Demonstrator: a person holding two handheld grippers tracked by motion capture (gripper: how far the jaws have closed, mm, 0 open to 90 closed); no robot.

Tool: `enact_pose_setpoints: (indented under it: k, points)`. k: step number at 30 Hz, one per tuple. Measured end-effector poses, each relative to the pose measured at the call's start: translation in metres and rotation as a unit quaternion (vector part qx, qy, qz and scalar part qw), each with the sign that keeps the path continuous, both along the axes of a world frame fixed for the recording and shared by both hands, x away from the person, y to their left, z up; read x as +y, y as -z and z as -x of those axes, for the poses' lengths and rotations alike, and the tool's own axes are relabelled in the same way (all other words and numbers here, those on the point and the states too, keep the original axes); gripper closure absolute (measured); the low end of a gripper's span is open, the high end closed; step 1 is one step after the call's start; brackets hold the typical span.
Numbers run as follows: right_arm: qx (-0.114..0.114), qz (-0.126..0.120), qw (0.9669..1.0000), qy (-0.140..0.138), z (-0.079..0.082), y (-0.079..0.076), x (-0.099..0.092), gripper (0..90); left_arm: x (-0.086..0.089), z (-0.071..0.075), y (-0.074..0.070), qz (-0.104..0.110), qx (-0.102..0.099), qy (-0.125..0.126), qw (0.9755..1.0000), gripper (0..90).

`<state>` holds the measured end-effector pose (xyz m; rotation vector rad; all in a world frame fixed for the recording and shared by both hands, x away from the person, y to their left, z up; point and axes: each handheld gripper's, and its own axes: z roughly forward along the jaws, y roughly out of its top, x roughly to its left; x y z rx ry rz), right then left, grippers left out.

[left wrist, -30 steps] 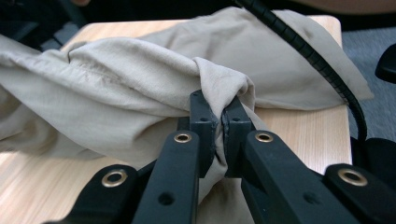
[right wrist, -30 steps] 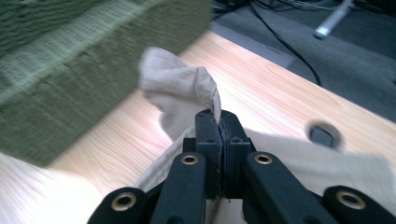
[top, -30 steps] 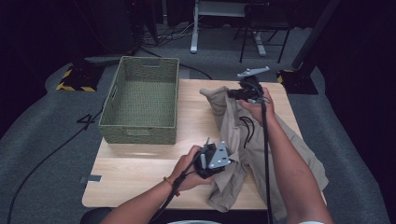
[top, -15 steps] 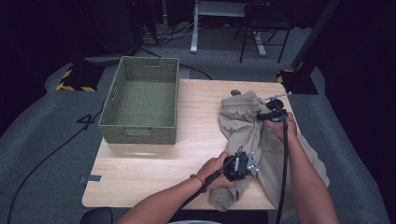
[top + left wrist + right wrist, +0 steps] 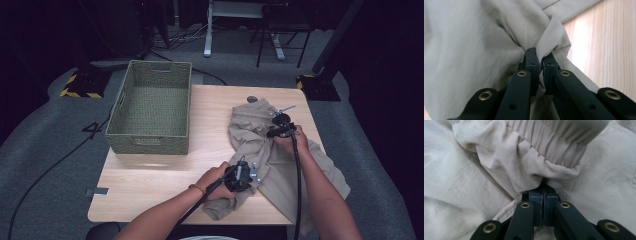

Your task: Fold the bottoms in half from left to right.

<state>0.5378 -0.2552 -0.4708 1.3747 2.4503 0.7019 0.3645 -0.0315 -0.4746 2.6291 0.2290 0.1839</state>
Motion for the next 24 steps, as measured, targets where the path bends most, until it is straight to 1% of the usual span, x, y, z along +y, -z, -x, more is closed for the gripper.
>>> enact_pose_setpoints:
  k: [1, 3, 5, 7, 8, 10, 12, 13, 14, 15, 16, 17, 19, 20, 21, 22, 23, 24]
  points:
    - [0.002, -0.004, 1.0000, -0.002, 0.001, 0.000, 0.005, 88.8, 0.010, 0.000, 0.000, -0.005, -0.001, -0.004, 1.0000, 86.9]
    - [0.009, -0.011, 0.9998, -0.013, 0.003, 0.000, 0.017, 88.6, 0.032, 0.000, 0.000, -0.005, -0.002, -0.021, 0.9998, 87.0]
    - [0.013, -0.019, 0.9996, -0.016, 0.004, 0.001, 0.029, 88.5, 0.053, -0.001, -0.001, -0.013, -0.007, -0.038, 0.9992, 87.0]
    - [0.014, -0.015, 0.9995, -0.026, 0.005, 0.000, 0.043, 88.5, 0.072, -0.002, -0.001, -0.014, -0.005, -0.057, 0.9983, 87.0]
    - [0.013, -0.014, 0.9995, -0.026, 0.006, 0.000, 0.050, 88.5, 0.080, -0.002, -0.001, -0.015, -0.004, -0.067, 0.9976, 87.0]
    - [0.011, -0.019, 0.9993, -0.029, 0.007, 0.000, 0.063, 88.6, 0.092, -0.003, -0.002, -0.025, -0.011, -0.079, 0.9965, 87.0]
    - [0.009, -0.025, 0.9992, -0.030, 0.008, 0.000, 0.072, 88.7, 0.101, -0.003, -0.002, -0.032, -0.019, -0.090, 0.9953, 87.1]
    - [0.003, -0.029, 0.9991, -0.031, 0.009, -0.002, 0.077, 88.8, 0.104, -0.003, -0.002, -0.031, -0.021, -0.093, 0.9950, 87.2]
    - [0.000, -0.032, 0.9990, -0.032, 0.009, -0.003, 0.079, 88.8, 0.107, -0.003, -0.004, -0.019, -0.012, -0.100, 0.9947, 87.2]
    - [-0.006, -0.036, 0.9988, -0.034, 0.008, -0.007, 0.082, 88.8, 0.108, -0.003, -0.007, 0.001, 0.000, -0.100, 0.9950, 87.2]
    - [-0.013, -0.041, 0.9985, -0.034, 0.007, -0.012, 0.083, 88.8, 0.108, -0.002, -0.011, 0.016, 0.003, -0.099, 0.9949, 87.3]
    - [-0.017, -0.047, 0.9982, -0.034, 0.006, -0.016, 0.082, 88.8, 0.105, -0.001, -0.017, 0.035, 0.002, -0.093, 0.9951, 87.3]
    - [-0.030, -0.059, 0.9973, -0.032, 0.002, -0.029, 0.079, 88.7, 0.096, 0.004, -0.037, 0.075, -0.003, -0.076, 0.9942, 87.3]
    - [-0.036, -0.067, 0.9964, -0.035, 0.000, -0.036, 0.077, 88.7, 0.089, 0.007, -0.047, 0.097, -0.009, -0.066, 0.9931, 87.3]
    - [-0.042, -0.071, 0.9961, -0.032, -0.001, -0.044, 0.074, 88.7, 0.078, 0.010, -0.060, 0.125, -0.019, -0.055, 0.9905, 87.3]
    - [-0.050, -0.074, 0.9955, -0.030, -0.004, -0.052, 0.070, 88.7, 0.071, 0.012, -0.069, 0.137, -0.025, -0.049, 0.9890, 87.2]
    - [-0.054, -0.076, 0.9952, -0.030, -0.005, -0.057, 0.068, 88.6, 0.060, 0.014, -0.079, 0.153, -0.039, -0.039, 0.9866, 87.2]
    - [-0.061, -0.075, 0.9949, -0.030, -0.006, -0.064, 0.064, 88.6, 0.046, 0.015, -0.090, 0.171, -0.053, -0.037, 0.9831, 87.1]
